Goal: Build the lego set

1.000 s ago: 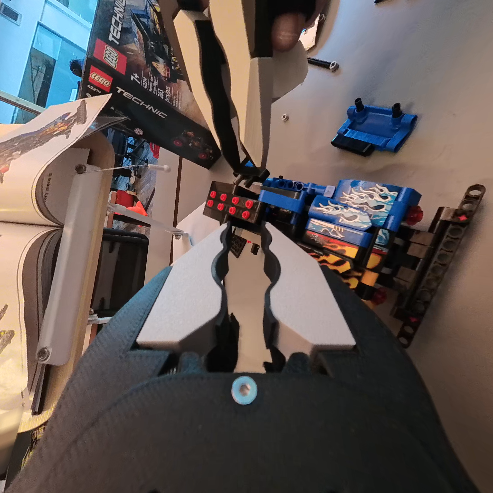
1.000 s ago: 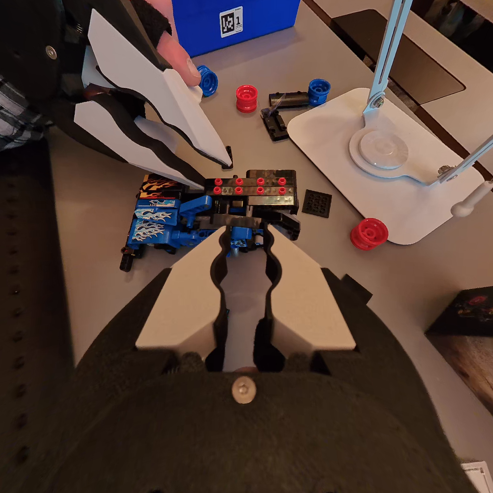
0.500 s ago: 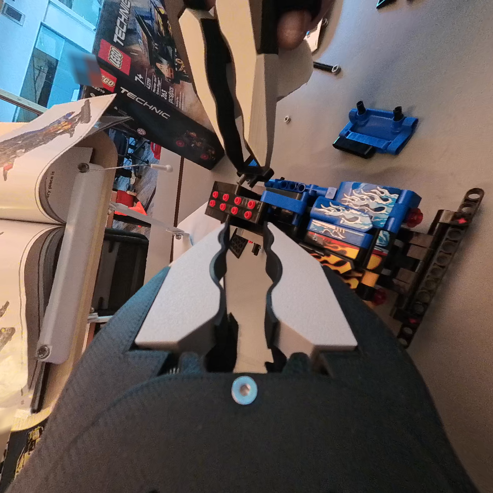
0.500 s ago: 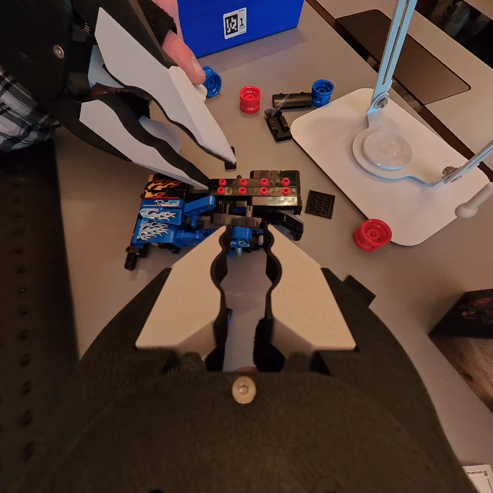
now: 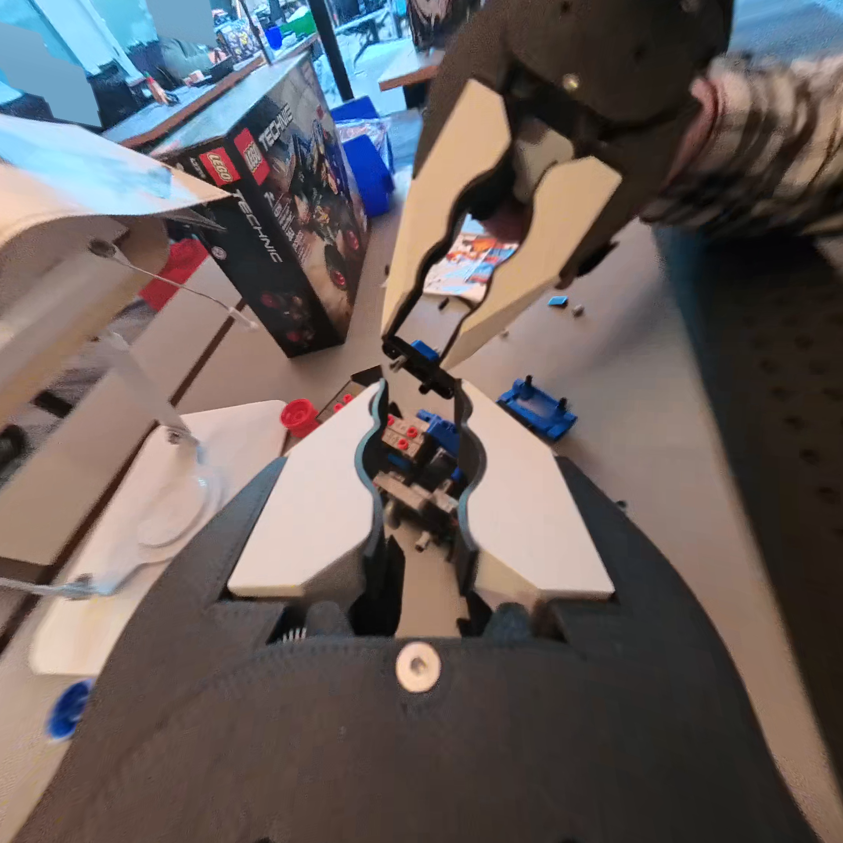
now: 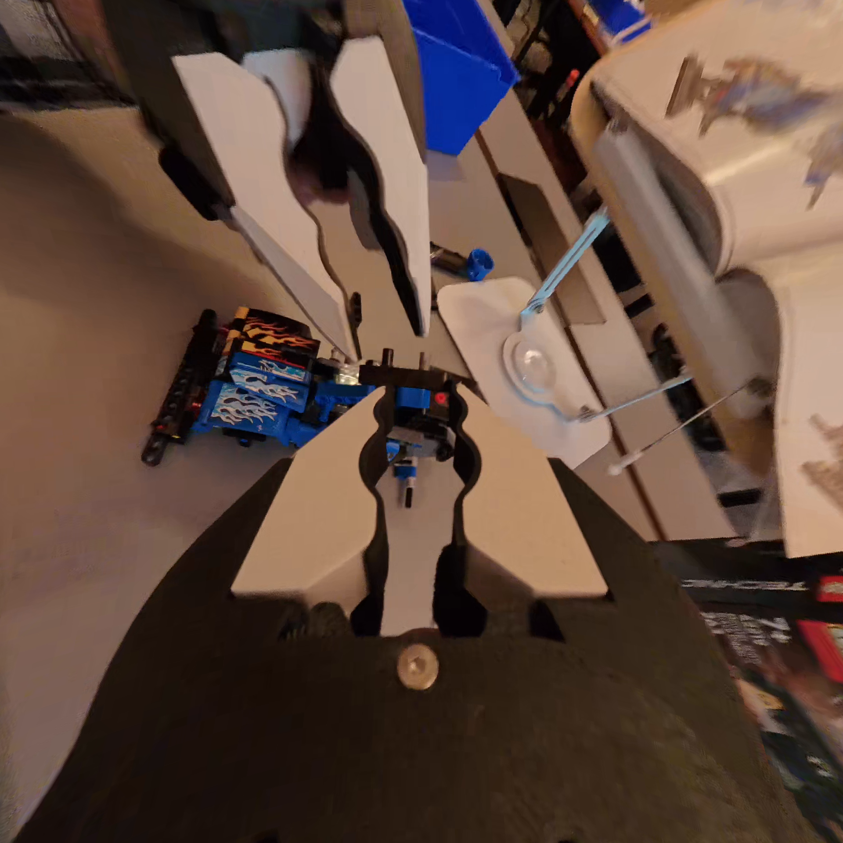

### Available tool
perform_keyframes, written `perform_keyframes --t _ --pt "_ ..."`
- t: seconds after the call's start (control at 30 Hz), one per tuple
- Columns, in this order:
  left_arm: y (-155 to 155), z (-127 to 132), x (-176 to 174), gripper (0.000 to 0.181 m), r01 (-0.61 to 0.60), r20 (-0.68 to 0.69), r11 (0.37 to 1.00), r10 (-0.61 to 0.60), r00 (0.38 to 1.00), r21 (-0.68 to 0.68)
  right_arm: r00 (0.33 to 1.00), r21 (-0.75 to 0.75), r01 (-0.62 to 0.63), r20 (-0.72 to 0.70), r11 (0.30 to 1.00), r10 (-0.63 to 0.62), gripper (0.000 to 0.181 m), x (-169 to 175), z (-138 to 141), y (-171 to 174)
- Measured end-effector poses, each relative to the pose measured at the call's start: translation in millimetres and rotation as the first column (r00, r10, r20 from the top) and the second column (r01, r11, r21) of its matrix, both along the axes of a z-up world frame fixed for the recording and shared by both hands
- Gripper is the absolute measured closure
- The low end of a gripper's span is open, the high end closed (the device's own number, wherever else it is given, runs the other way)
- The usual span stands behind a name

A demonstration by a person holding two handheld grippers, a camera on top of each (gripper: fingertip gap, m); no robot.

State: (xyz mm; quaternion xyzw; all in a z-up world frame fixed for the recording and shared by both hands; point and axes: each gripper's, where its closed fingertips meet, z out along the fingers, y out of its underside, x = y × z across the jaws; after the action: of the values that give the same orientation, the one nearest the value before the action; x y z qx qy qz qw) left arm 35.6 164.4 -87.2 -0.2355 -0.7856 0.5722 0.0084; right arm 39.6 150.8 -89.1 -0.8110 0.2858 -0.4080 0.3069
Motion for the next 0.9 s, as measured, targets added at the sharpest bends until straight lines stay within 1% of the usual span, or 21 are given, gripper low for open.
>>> perform_keyframes --t 0.1,0.17,0.23,0.33,0.47,0.57,0.7,0.77,0.83,0.9 --pt "0.5 3.9 -4.3 0.155 0.038 -0.164 0.999 -0.036 0.986 0.014 0.995 -0.127 -0.005 0.095 0.992 0.017 0.159 -1.5 9.2 5.9" --pt "-0.2 7.1 -5.8 0.158 0.053 -0.229 0.999 -0.050 0.972 0.006 0.989 -0.192 -0.011 0.143 0.981 0.039 0.159 -3.3 13.7 10.2" --pt "1.7 12.1 -12.1 0.164 0.095 -0.284 0.995 -0.096 0.954 -0.017 0.982 -0.250 -0.015 0.178 0.968 0.061 0.159 -5.2 16.4 14.1" --pt "3.3 16.4 -13.6 0.170 0.115 -0.324 0.993 -0.120 0.938 -0.035 0.972 -0.297 -0.020 0.216 0.955 0.087 0.159 -7.3 20.0 16.4" --pt "6.1 23.2 -14.0 0.171 0.129 -0.349 0.989 -0.145 0.926 -0.069 0.962 -0.279 -0.027 0.254 0.960 0.101 0.159 -8.1 26.7 19.4" --pt "6.7 29.6 -12.6 0.176 0.123 -0.360 0.987 -0.153 0.920 -0.105 0.962 -0.181 -0.052 0.253 0.982 0.098 0.161 -7.9 30.2 20.2" --pt "7.3 41.0 -10.8 0.176 0.108 -0.371 0.979 -0.166 0.914 -0.171 0.975 0.037 -0.073 0.213 0.997 0.064 0.160 -5.9 34.7 16.5" --pt "7.5 46.2 -8.6 0.175 0.092 -0.360 0.973 -0.164 0.919 -0.210 0.988 0.212 -0.099 0.141 0.972 0.070 0.157 -6.1 33.1 19.7" --pt "8.3 53.7 -6.7 0.176 0.076 -0.355 0.963 -0.168 0.920 -0.259 0.993 0.377 -0.117 0.070 0.919 0.098 0.156 -6.7 31.4 25.7" --pt "10.1 60.2 -7.7 0.176 0.075 -0.353 0.950 -0.185 0.917 -0.302 0.994 0.458 -0.106 0.023 0.883 0.107 0.154 -4.5 27.5 29.2"
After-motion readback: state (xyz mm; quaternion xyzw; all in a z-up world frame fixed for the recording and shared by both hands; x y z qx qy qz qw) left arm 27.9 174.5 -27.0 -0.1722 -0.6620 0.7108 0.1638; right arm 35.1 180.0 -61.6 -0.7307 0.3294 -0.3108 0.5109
